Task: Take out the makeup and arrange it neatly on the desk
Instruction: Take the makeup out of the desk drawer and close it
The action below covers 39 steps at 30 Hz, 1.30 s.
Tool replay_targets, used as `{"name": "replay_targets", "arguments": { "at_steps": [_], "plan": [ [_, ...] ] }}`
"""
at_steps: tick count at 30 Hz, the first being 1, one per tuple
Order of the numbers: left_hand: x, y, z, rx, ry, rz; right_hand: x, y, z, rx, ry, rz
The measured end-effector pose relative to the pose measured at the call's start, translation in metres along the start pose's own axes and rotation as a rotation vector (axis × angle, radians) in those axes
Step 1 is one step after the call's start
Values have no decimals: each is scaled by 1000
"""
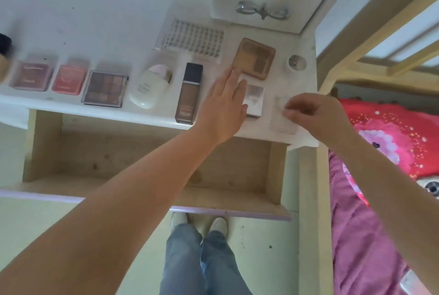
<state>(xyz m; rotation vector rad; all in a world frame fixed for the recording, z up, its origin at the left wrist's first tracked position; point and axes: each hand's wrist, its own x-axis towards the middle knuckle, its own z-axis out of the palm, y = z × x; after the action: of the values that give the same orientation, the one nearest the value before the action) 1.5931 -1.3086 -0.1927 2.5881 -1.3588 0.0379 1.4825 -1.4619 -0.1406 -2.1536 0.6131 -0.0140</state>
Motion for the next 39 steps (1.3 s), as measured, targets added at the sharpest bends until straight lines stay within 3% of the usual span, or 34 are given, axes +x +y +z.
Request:
{"name": "replay_targets", "arguments": {
  "at_steps": [4, 12, 19, 26, 33, 39],
  "plan": [
    [35, 2, 3, 21, -245, -90, 42, 11, -35, 145, 192, 76],
    [37, -1, 20, 4, -331, -167, 133, 38, -53, 186, 442, 225],
    [36, -1, 22, 1, -281, -172, 172, 60, -34, 237, 478, 293],
    [38, -1, 25, 12, -275, -177, 163, 59, -34, 110, 202, 132],
    [38, 2, 20, 22, -298, -186, 160, 56, -25, -113, 267, 19],
    [40, 2, 20, 44, -341, -201, 112, 67, -11, -180, 468, -58]
  ]
}}
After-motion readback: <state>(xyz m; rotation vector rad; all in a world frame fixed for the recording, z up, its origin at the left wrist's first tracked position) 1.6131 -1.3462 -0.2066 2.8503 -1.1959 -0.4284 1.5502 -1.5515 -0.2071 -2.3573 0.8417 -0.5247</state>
